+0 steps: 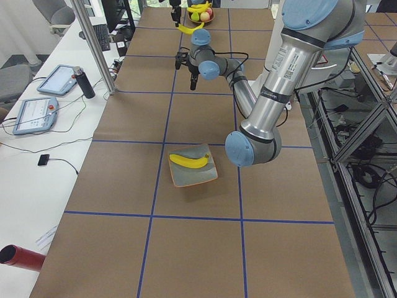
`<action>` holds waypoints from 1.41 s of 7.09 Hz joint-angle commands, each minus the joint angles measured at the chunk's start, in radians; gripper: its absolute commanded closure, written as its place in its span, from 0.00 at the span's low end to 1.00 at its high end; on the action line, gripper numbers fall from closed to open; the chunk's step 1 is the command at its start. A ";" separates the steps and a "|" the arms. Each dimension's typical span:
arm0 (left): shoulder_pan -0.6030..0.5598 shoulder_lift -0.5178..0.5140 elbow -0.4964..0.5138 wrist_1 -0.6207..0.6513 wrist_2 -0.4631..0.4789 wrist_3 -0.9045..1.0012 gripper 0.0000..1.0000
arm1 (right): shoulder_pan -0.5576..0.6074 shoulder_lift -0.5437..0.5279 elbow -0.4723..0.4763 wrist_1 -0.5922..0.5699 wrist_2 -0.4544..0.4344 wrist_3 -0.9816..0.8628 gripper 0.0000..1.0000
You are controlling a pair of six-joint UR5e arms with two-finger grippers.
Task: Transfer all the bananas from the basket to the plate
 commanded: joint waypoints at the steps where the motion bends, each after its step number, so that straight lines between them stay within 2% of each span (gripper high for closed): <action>1: 0.013 -0.025 0.074 -0.290 -0.018 -0.255 0.00 | -0.084 0.052 0.052 0.002 -0.004 0.162 1.00; 2: 0.019 -0.044 0.087 -0.338 -0.018 -0.324 0.00 | -0.124 0.072 0.064 0.018 -0.009 0.234 1.00; 4: 0.044 -0.053 0.104 -0.509 -0.015 -0.475 0.00 | -0.191 0.072 0.064 0.145 -0.039 0.371 1.00; 5: 0.065 -0.064 0.119 -0.548 -0.015 -0.475 0.00 | -0.208 0.074 0.066 0.185 -0.040 0.386 1.00; 7: 0.085 -0.149 0.185 -0.552 -0.010 -0.482 0.00 | -0.245 0.074 0.072 0.284 -0.041 0.478 1.00; 10: 0.108 -0.191 0.236 -0.556 -0.009 -0.482 0.00 | -0.303 0.118 0.084 0.293 -0.079 0.529 1.00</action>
